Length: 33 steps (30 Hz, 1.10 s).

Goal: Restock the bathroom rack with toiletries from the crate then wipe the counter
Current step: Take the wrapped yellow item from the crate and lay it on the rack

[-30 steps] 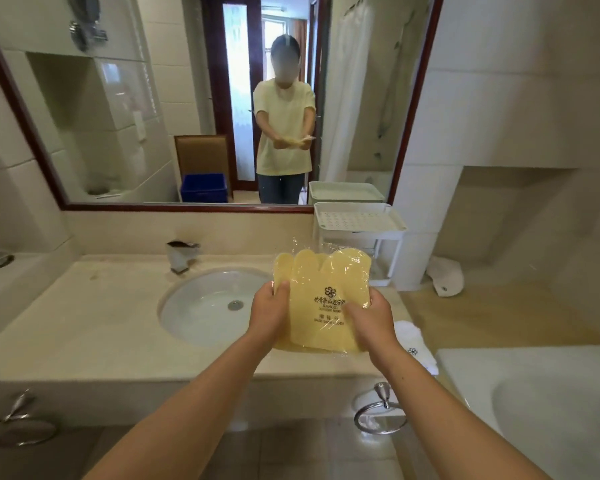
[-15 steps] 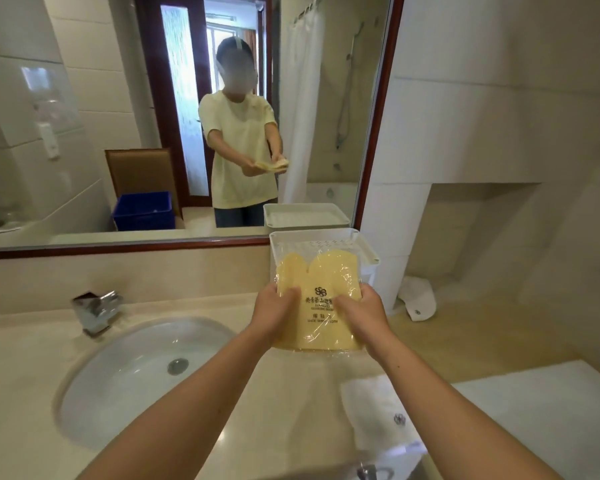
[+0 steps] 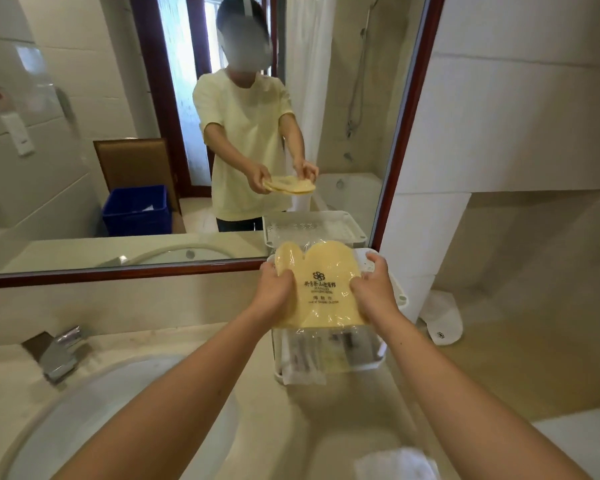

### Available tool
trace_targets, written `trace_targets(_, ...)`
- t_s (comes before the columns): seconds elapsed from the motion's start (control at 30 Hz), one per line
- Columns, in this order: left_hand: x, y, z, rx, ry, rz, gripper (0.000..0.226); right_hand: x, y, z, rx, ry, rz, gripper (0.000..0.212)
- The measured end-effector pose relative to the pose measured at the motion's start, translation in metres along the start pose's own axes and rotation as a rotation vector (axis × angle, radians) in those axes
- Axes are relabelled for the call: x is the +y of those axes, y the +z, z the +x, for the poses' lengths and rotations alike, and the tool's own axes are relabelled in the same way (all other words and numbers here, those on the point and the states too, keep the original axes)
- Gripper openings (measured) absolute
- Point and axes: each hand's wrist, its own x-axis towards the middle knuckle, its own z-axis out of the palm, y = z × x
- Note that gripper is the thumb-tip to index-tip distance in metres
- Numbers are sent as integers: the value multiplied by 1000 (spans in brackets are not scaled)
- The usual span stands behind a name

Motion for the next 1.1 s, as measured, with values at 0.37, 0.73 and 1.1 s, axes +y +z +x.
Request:
trace_targets(0.37,-13,23,83,133,-41,206,61,20,12,101,-116,0,-101,47)
trace_targets(0.73,-36,24,102,224,254,1302,30,68,33,138,-237,-4,-344,49)
trace_targets(1.1,-48,24,100,278,330,1556,23,80,45,147,-276,-65,-638,50)
